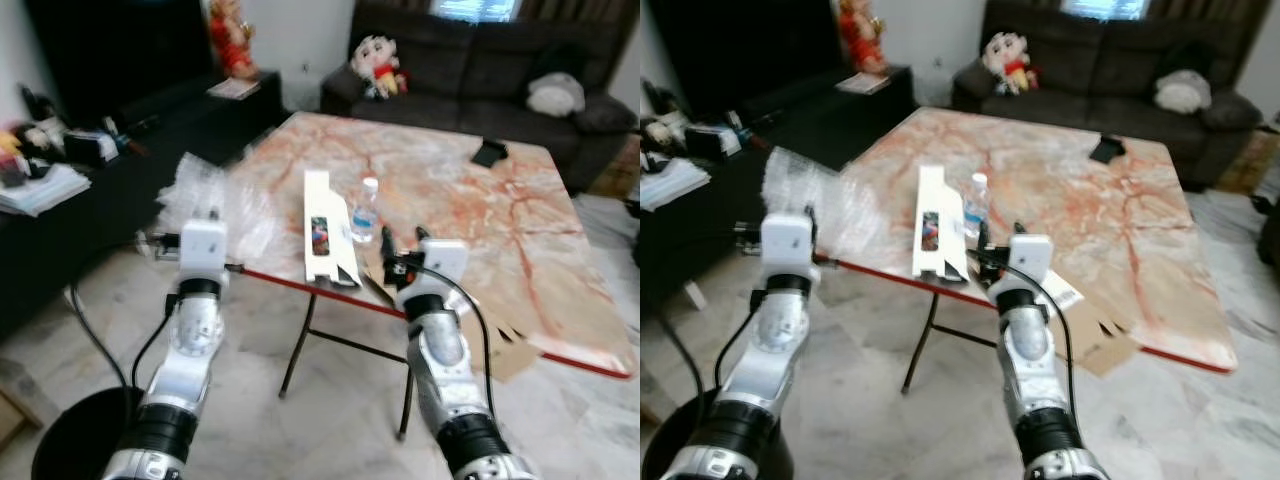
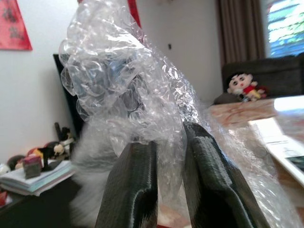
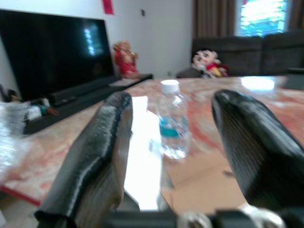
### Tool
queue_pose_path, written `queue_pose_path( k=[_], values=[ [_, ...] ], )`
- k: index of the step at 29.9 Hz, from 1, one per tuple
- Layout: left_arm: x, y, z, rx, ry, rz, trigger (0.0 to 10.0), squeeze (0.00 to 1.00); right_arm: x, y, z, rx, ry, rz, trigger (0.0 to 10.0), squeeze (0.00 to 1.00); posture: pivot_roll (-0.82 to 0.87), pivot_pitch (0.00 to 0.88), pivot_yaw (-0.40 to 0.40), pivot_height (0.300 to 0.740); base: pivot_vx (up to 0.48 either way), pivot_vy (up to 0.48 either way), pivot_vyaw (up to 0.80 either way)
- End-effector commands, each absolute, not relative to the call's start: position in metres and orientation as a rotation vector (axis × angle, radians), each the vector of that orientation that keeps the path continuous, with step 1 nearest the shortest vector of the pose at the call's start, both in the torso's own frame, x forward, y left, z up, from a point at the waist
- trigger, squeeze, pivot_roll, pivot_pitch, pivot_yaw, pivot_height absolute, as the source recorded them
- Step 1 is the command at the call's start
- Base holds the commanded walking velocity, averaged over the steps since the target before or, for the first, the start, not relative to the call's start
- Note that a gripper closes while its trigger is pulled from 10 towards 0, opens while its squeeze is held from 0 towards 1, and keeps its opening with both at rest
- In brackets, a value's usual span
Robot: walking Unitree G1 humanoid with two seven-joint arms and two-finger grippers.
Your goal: Picking trash to rubbish bin
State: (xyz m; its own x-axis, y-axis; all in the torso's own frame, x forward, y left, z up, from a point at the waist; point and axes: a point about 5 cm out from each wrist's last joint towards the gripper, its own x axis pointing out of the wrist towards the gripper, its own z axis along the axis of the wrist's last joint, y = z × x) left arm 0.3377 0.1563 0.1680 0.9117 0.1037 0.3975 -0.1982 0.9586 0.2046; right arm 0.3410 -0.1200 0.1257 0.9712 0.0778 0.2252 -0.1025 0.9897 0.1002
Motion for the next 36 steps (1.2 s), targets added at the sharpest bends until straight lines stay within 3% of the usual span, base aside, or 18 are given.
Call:
queue_pose_path(
  k=[1,13,18,26,30,36],
  values=[
    [0.339,0.156,0.173,0.251,-0.409,0.150,10.0,0.00,0.342,-0.120,0.130,0.117,-0.240,0.085,10.0,0.00,0.14,0.000,-0.053,0.740,-0.244,0.000,0.00],
    [0.340,0.163,0.169,0.257,-0.374,0.179,10.0,0.00,0.341,-0.121,0.128,0.117,-0.230,0.085,10.0,0.00,0.14,0.000,-0.053,0.740,-0.100,0.000,0.00],
    [0.342,0.182,0.134,0.146,-0.171,0.232,10.0,0.00,0.336,-0.123,0.102,0.106,-0.121,0.094,10.0,0.00,0.14,0.000,-0.058,0.740,0.000,0.000,0.00],
    [0.323,0.202,0.067,0.081,0.134,0.160,10.0,0.00,0.310,-0.134,0.040,0.121,0.152,0.079,10.0,0.00,0.15,0.000,-0.062,0.740,0.000,0.000,0.00],
    [0.322,0.204,0.061,0.071,0.157,0.152,10.0,0.00,0.308,-0.136,0.034,0.128,0.172,0.076,10.0,0.00,0.15,0.000,-0.062,0.740,0.000,0.000,0.00],
    [0.286,0.212,0.004,0.181,0.432,0.095,10.0,0.00,0.262,-0.150,-0.028,0.107,0.520,0.048,10.0,0.00,0.15,0.000,-0.068,0.740,0.000,0.000,0.00]
  ],
)
